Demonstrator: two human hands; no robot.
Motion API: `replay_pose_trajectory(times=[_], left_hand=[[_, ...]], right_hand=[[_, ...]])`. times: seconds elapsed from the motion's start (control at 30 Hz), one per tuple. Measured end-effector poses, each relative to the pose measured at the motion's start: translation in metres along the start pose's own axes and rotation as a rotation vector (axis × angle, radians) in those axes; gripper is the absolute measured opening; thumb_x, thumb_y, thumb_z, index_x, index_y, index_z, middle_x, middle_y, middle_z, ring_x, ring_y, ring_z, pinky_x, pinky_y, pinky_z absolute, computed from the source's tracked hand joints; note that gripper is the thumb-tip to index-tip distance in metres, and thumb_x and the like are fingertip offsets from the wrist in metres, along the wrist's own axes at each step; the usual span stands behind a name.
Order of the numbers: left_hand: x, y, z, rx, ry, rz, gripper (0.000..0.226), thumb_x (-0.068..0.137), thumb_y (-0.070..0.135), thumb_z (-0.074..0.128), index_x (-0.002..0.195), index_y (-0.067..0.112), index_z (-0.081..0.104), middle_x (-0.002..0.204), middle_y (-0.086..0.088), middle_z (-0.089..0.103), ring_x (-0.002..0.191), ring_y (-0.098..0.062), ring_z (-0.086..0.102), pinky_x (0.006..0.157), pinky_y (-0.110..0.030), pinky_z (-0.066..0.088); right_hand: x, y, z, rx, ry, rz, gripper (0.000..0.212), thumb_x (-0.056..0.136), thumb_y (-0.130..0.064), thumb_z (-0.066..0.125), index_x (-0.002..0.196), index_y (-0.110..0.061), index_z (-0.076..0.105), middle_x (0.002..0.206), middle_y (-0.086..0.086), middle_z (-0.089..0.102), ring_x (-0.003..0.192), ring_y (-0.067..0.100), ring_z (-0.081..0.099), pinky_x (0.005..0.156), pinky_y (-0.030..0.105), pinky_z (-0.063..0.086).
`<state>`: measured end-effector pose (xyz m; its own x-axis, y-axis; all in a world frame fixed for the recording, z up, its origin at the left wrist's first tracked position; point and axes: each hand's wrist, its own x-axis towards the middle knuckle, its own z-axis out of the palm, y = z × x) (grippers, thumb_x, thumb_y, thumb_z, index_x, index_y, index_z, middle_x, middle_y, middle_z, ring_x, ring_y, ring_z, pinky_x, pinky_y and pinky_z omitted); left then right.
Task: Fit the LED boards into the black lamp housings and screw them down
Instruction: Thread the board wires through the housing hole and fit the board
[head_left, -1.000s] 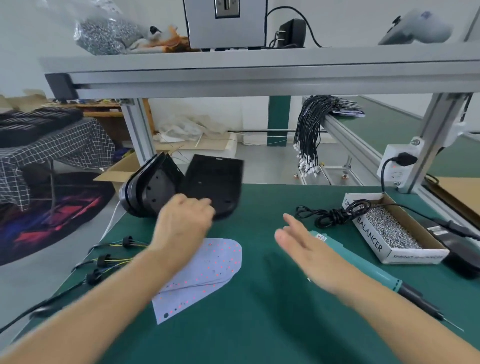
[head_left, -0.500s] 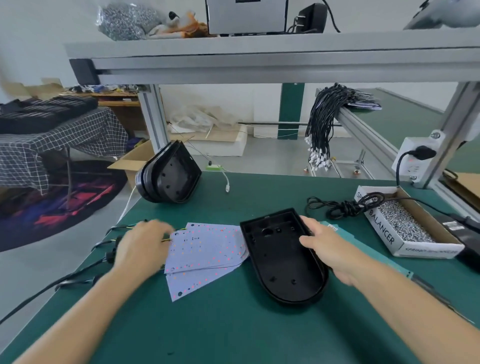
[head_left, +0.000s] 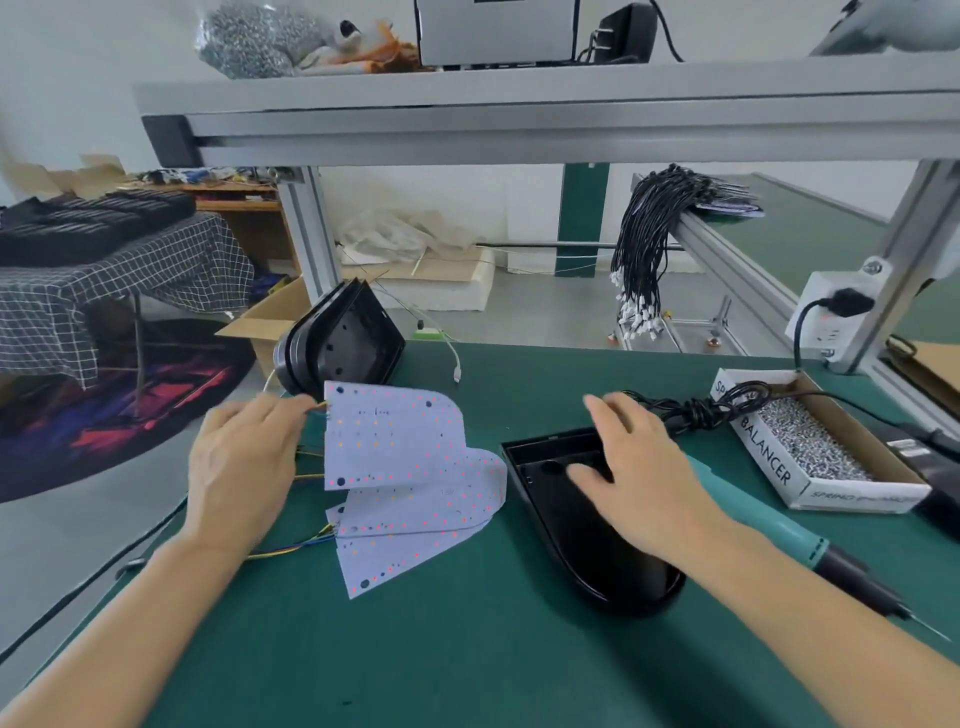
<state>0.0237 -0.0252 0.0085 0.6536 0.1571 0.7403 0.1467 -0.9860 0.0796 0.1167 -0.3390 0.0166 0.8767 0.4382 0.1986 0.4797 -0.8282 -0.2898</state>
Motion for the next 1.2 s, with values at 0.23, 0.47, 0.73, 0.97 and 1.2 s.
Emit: replay_pose_trajectory(times=[0.23, 0.47, 0.73, 0.97, 1.2], left_hand=[[0.056, 0.067, -0.048, -0.509, 0.13, 0.32, 0.022, 0.095, 0.004, 0.051, 0.101, -0.002, 0.071, 0.093, -0.009, 0.063, 0.081, -0.026, 0.059, 0.071, -0.036, 0.048], [0.07, 0.077, -0.048, -0.567, -0.053, 0.078, 0.068, 0.08, 0.031, 0.074, 0.138, 0.031, 0.039, 0.11, 0.013, 0.059, 0.097, -0.015, 0.057, 0.093, -0.036, 0.042], [0.01, -0.04, -0.01, -0.321, -0.574, -0.527, 0.024, 0.091, 0.024, 0.064, 0.068, 0.027, 0.067, 0.047, -0.004, 0.06, 0.05, -0.02, 0.056, 0.061, -0.034, 0.047], [0.076, 0.025, -0.027, -0.436, -0.206, -0.477, 0.015, 0.069, 0.045, 0.057, 0.073, 0.031, 0.062, 0.076, -0.002, 0.067, 0.079, -0.031, 0.062, 0.078, -0.043, 0.05], [0.098, 0.16, -0.032, -0.482, -0.008, 0.24, 0.015, 0.081, 0.022, 0.064, 0.089, 0.019, 0.077, 0.07, 0.0, 0.061, 0.074, -0.028, 0.058, 0.068, -0.032, 0.045]], right_hand=[[0.032, -0.068, -0.032, 0.573, 0.038, -0.432, 0.08, 0.083, -0.032, 0.072, 0.148, -0.022, 0.027, 0.149, -0.005, 0.037, 0.136, 0.006, 0.03, 0.112, 0.024, 0.022], [0.039, -0.032, -0.068, 0.908, 0.225, -0.214, 0.019, 0.09, -0.003, 0.061, 0.096, -0.022, 0.059, 0.09, 0.004, 0.066, 0.081, 0.005, 0.055, 0.073, 0.028, 0.045], [0.013, 0.084, -0.098, 1.134, 0.264, 0.328, 0.021, 0.091, -0.01, 0.061, 0.097, -0.029, 0.066, 0.083, -0.014, 0.071, 0.074, 0.012, 0.065, 0.064, 0.025, 0.046], [0.008, 0.106, -0.038, 0.543, -0.076, 0.458, 0.047, 0.089, -0.01, 0.062, 0.132, -0.023, 0.05, 0.12, 0.003, 0.054, 0.097, 0.023, 0.056, 0.071, 0.032, 0.041], [0.008, 0.092, -0.046, 0.199, 0.015, 0.36, 0.045, 0.096, -0.023, 0.051, 0.14, -0.019, 0.045, 0.142, 0.009, 0.041, 0.125, 0.027, 0.045, 0.104, 0.038, 0.037]])
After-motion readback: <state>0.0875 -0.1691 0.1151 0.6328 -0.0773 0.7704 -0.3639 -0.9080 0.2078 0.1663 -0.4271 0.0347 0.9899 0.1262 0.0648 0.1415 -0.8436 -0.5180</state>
